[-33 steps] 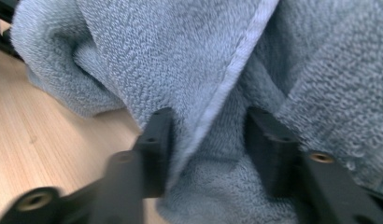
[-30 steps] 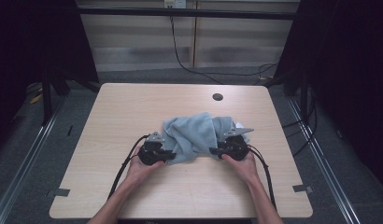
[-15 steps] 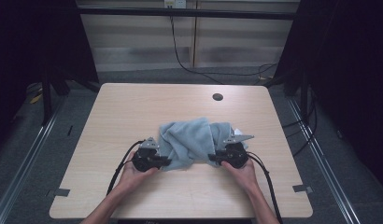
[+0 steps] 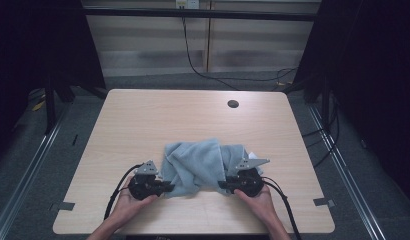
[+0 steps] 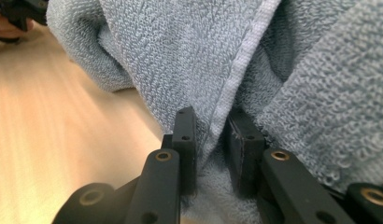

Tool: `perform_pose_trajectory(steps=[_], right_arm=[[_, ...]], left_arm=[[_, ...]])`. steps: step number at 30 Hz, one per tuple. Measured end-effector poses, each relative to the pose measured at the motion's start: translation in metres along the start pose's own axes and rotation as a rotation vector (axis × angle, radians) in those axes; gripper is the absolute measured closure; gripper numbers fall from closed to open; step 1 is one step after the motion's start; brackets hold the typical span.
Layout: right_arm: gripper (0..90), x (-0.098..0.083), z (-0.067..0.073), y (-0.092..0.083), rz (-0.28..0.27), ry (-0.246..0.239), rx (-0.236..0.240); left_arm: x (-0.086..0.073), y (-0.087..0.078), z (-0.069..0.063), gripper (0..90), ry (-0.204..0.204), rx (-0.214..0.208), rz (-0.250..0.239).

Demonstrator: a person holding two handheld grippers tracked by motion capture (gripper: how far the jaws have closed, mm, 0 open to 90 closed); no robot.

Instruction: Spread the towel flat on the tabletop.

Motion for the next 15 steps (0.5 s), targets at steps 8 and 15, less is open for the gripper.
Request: perform_pose_trajectory(steps=[8, 15], right_arm=[[73.8, -0.008, 0.02, -0.005, 0.027, -0.047, 0.031], [54.7, -0.015, 0.041, -0.019, 0.038, -0.117, 0.086]], left_arm=[[-0.015, -0.013, -0.015, 83.9, 0.048, -0.033, 0.033], [-0.024, -0.022, -0.016, 83.6, 0.056, -0.046, 0.034]])
Point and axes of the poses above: each handheld gripper's, and its own axes: y roughly forward along the jaws, x roughly out of its top, z roughly to its left, the point moved 1 cm from there along y, roughly forward along the jaws, and after that the axes turned 5 degrees about z, right-handed, at the moved point
